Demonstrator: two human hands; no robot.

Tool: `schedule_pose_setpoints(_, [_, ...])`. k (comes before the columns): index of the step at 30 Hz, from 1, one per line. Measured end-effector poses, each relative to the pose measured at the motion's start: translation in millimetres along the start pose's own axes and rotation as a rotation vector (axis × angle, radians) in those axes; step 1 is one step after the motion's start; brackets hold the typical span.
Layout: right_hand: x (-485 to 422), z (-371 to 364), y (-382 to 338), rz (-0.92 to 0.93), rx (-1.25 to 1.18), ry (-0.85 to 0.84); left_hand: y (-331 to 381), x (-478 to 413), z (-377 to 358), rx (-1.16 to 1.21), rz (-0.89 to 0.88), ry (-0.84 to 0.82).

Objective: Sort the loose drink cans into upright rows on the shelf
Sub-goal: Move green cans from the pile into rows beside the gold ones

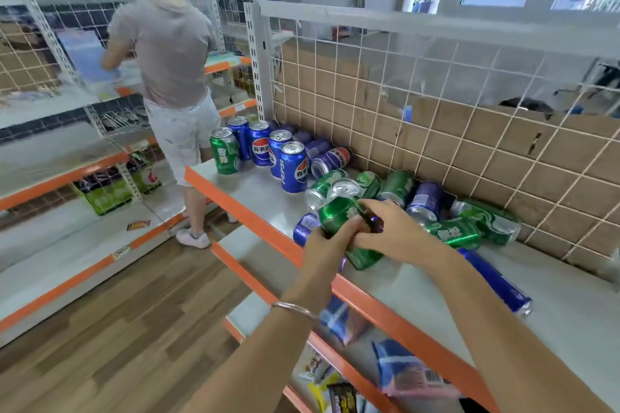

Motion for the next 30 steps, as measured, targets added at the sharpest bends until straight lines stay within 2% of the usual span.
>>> schedule_pose_setpoints(1, [-0.3, -0.7, -6.2, 0.009, -0.218, -0.079, 4.8, -4.5, 7.8, 0.08, 0.0, -0.004])
schedule_pose_setpoints(2, [-3.2, 2.6, -6.3, 0.004, -0.387, -0.091, 10.2, -6.9, 14.3, 0.152, 0.016, -0.004])
schedule_pose_setpoints(3, [-10.3, 8.5, -0.2, -0.02, -0.438, -0.037, 13.4, -11.3, 21.6, 0.185, 0.037, -0.009])
schedule_pose_setpoints(6, [-30.0, 23.2, 19.6, -0.118, -0.339, 0.187, 25.0, -20.0, 28.4, 0.168, 0.099, -0.111])
schedule_pose_setpoints(11, [-68.0, -3.3, 34.8, -0.17, -0.262, 0.15, 28.7, -31.6, 31.4, 0.136, 0.14, -0.292])
schedule_pose_setpoints(16, [-100.6, -15.0, 59.1, -0.266, -0.157, 0.221, 21.4, -46.7, 50.1, 0.08, 0.159, -0.263])
schedule_pose_setpoints(20, [-84.1, -6.2, 40.4, -0.338, -0.087, 0.342, 25.8, -58.9, 65.1, 0.038, 0.107, -0.244])
schedule_pose_setpoints(23, [-74.3, 0.7, 36.6, -0.272, -0.176, 0.47, 29.0, -66.0, 75.2, 0.011, 0.074, -0.252])
schedule_pose_setpoints(28, [-52.1, 26.2, 29.5, -0.075, -0.635, 0.644, 37.1, -76.7, 71.3, -0.021, 0.037, -0.293])
schedule_pose_setpoints(30, [-38.5, 41.7, 26.2, -0.024, -0.731, 0.67, 39.1, -81.6, 59.1, -0.058, 0.031, -0.321])
Point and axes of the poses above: each hand's wrist, its own x-axis away from the middle knuckle, its own z-axis out of the back of the hand, y = z × x, the point moved 9 cm from there along -x, towards the middle knuckle, and after that the axes turned 10 degrees about -y, right-handed, at the moved point
